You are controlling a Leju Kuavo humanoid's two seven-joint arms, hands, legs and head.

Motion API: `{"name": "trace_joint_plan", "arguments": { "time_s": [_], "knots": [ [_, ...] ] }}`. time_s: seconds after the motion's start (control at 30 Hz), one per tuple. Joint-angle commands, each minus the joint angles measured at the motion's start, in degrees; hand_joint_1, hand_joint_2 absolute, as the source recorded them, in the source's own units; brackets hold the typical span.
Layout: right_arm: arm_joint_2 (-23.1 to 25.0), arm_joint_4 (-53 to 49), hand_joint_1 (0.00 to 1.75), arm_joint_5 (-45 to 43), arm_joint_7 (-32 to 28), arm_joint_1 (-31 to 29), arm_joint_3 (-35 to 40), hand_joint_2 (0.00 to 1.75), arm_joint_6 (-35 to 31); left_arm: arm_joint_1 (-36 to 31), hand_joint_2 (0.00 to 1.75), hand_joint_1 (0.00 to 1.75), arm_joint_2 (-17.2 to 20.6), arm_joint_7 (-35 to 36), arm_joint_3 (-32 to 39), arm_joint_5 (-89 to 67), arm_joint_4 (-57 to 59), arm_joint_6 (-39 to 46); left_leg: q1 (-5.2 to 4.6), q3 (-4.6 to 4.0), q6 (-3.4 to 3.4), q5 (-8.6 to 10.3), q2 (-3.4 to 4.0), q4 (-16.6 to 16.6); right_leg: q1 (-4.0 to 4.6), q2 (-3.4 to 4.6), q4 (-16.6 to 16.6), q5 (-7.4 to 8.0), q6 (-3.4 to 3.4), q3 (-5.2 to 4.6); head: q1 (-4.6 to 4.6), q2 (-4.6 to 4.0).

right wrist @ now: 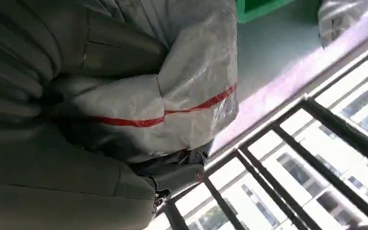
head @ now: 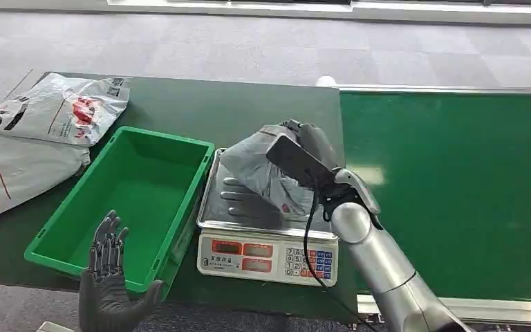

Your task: Moved the parcel from conveyor to table for the left to box.

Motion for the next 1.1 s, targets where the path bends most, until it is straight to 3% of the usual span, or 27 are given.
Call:
{"name": "trace_joint_plan", "arguments": {
  "time_s": [0.03, 0.2, 0.37, 0.67, 0.7, 0.8, 0.87, 0.9, 0.97, 1.1],
  "knots": [
    [2.6, 22.0, 0.0, 12.0, 12.8, -9.4, 8.9, 1.75, 3.3, 0.1, 1.75, 0.0, 0.5, 2.5, -0.3, -0.9, 0.7, 0.0, -0.01, 0.15, 0.01, 0.01, 0.25, -0.1, 0.0, 0.24, -0.1, 0.08, -0.04, 0.06, 0.0, 0.0],
    [2.9, 24.5, 0.0, 12.4, 12.5, -9.7, 7.2, 1.75, 2.6, 0.4, 1.75, 0.0, 0.1, 3.1, 0.3, -1.3, 0.2, -0.2, -0.02, 0.07, 0.03, 0.04, 0.12, -0.1, -0.02, 0.1, 0.0, 0.07, -0.03, 0.03, 0.0, 0.0],
    [3.3, 12.7, 0.0, 8.5, 6.8, -4.6, -0.1, 1.75, -1.3, 0.9, 1.75, 0.0, -2.1, 3.4, 2.6, -3.8, -1.1, -2.3, -0.02, 0.13, 0.04, 0.1, 0.1, -0.2, -0.01, 0.06, -0.2, 0.17, -0.08, 0.09, 0.02, 0.0],
    [2.4, 0.6, 0.0, 10.3, 8.1, -0.9, -2.2, 1.75, 0.6, -0.6, 1.75, 0.0, -2.4, 4.3, 2.6, -8.1, -1.7, -4.1, -0.02, 0.01, 0.02, 0.06, -0.05, 0.0, -0.01, -0.06, 0.0, 0.08, -0.05, -0.01, 0.0, 0.0],
    [1.9, -1.7, 0.0, 10.4, 9.0, -0.2, -2.0, 0.0, 1.1, -1.0, 1.75, 0.0, -2.4, 4.6, 2.8, -8.9, -2.0, -4.6, -0.03, 0.02, 0.02, 0.07, 0.0, -0.1, -0.01, -0.01, -0.1, 0.1, -0.07, -0.04, 0.0, 0.0],
    [0.6, -11.5, 0.0, 10.6, 9.6, 3.8, -3.9, 0.0, 0.2, -2.8, 1.75, 0.0, -3.6, 7.0, 4.0, -15.3, -3.8, -4.9, 0.0, -0.06, 0.02, 0.08, -0.09, 0.0, 0.01, -0.1, 0.0, 0.08, -0.06, -0.08, 0.0, 0.0],
    [0.5, -20.0, 0.0, 8.4, 5.6, 8.4, -8.0, 0.0, -4.5, -5.1, 1.75, 0.0, -5.2, 8.9, 4.2, -22.1, -4.7, -4.3, 0.01, -0.11, 0.03, 0.08, -0.27, 0.0, 0.02, -0.28, 0.0, 0.04, -0.05, -0.08, 0.0, 0.0],
    [-0.4, -24.0, 0.0, 7.2, 3.2, 10.4, -9.6, 1.75, -7.0, -6.7, 1.75, 0.0, -5.4, 10.2, 3.7, -24.1, -4.6, -3.8, 0.0, -0.1, 0.05, 0.1, -0.31, 0.0, 0.01, -0.33, -0.1, 0.05, -0.05, -0.05, 0.0, 0.0],
    [-0.6, -32.9, 0.0, 1.1, -3.4, 16.0, -15.8, 1.75, -13.9, -12.3, 1.75, 0.0, -4.8, 15.8, 1.5, -28.4, -1.4, -3.4, 0.0, -0.15, 0.05, 0.14, -0.61, 0.0, 0.01, -0.63, -0.1, 0.0, -0.03, -0.02, 0.0, 0.0],
    [0.3, -38.5, 0.0, -5.7, -9.8, 27.0, -24.2, 1.75, -17.0, -23.2, 1.75, 0.0, -6.1, 23.0, -4.3, -34.4, 7.6, -5.0, 0.0, -0.05, 0.06, 0.25, -1.15, -0.1, -0.01, -1.2, -0.3, -0.02, -0.01, 0.16, 0.0, 0.0]
  ]
}}
